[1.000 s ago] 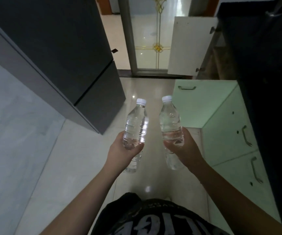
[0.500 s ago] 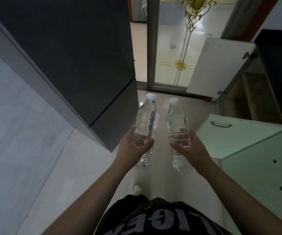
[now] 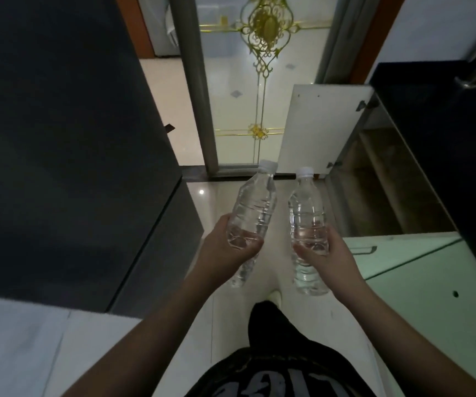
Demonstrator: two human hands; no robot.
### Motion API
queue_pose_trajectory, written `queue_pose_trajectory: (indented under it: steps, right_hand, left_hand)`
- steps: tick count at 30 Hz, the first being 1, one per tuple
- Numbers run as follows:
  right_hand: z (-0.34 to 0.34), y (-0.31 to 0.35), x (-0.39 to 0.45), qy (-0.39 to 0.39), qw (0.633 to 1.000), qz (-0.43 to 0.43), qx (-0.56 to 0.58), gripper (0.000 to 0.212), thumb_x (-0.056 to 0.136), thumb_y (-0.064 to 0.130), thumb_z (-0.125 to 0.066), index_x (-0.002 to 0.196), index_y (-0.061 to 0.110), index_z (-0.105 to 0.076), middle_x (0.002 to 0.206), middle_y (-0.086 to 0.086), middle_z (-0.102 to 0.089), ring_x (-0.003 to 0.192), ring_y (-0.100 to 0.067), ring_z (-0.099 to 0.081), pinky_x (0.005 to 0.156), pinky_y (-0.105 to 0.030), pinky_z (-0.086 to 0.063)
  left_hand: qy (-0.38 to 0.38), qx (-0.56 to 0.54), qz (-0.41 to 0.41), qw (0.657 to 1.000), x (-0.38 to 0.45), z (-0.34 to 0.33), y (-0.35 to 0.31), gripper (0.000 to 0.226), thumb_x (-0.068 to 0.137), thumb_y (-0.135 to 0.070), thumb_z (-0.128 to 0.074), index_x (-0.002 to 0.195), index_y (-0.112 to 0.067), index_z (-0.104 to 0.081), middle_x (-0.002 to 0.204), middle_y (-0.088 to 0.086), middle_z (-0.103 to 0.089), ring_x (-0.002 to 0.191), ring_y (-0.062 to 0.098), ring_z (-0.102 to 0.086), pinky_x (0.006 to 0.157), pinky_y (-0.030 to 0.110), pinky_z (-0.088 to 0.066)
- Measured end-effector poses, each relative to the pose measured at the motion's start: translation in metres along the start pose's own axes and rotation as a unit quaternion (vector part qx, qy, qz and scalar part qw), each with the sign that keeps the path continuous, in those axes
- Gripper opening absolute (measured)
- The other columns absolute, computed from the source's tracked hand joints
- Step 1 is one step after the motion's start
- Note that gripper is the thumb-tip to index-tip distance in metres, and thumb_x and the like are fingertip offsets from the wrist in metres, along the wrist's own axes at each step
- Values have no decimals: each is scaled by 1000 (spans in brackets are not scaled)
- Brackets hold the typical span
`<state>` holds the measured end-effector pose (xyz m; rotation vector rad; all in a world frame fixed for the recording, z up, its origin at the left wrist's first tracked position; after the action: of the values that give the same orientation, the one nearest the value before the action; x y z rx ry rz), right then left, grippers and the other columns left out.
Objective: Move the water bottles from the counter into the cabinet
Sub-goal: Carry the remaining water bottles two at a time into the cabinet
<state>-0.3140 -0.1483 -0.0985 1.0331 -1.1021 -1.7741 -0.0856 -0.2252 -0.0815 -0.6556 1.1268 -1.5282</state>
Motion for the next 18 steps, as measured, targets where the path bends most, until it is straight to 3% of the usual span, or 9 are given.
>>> queue_pose_trajectory:
  steps: [4, 7, 9, 13, 15, 18]
  right_hand:
    - [5, 5, 71, -6, 1000, 0, 26, 42, 73, 33, -83, 106, 36, -58, 95, 22, -69, 82, 6, -66, 61, -10, -48]
    - [3, 9, 123, 7, 997, -28, 68, 45, 72, 32, -83, 108, 31, -57, 96, 15, -71, 83, -3, -70, 64, -18, -53]
    - [6, 14, 154, 15, 995, -41, 87, 48, 68, 40, -83, 107, 37, -56, 97, 18, -71, 84, -3, -70, 71, -29, -56]
    - [23, 24, 203, 26, 993, -58, 102, 77, 60, 51, -84, 127, 30, -51, 110, 6, -70, 96, -14, -70, 85, -48, -57]
    - [32, 25, 223, 17, 993, -61, 104, 81, 62, 49, -84, 131, 27, -48, 115, 3, -68, 99, -16, -69, 87, -50, -56]
    - [46, 28, 250, -15, 991, -64, 116, 67, 70, 37, -83, 128, 27, -51, 111, 4, -70, 98, -14, -69, 86, -47, -56]
  left_hand:
    - [18, -12, 17, 1000, 73, -19, -8, 56, 66, -55, -76, 113, -34, -56, 95, -23, -70, 81, -8, -67, 72, 25, -55]
    - [40, -26, 46, 998, 123, -34, -22, 55, 68, -50, -79, 113, -28, -57, 96, -9, -72, 81, -2, -69, 68, 24, -54]
    - [39, -25, 52, 998, 155, -37, -36, 57, 66, -52, -79, 113, -28, -57, 97, -8, -73, 81, 0, -70, 70, 27, -56]
    - [49, -23, 43, 998, 213, -42, -57, 55, 69, -49, -80, 115, -28, -57, 100, -7, -72, 81, 0, -69, 64, 21, -54]
    - [56, -25, 42, 997, 237, -45, -63, 52, 73, -44, -80, 117, -28, -57, 101, -6, -72, 80, 2, -70, 56, 17, -53]
    - [78, -23, 26, 996, 278, -56, -75, 54, 74, -44, -80, 120, -27, -58, 102, -7, -72, 82, 0, -69, 55, 12, -51]
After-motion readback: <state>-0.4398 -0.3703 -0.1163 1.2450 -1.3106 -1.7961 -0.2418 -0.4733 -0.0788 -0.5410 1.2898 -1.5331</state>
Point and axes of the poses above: each hand's wrist, its own x-axis towards the middle knuckle, its own z-axis out of the back of the hand, y = z × x, the point moved 5 cm from there along x, towards the middle knuckle
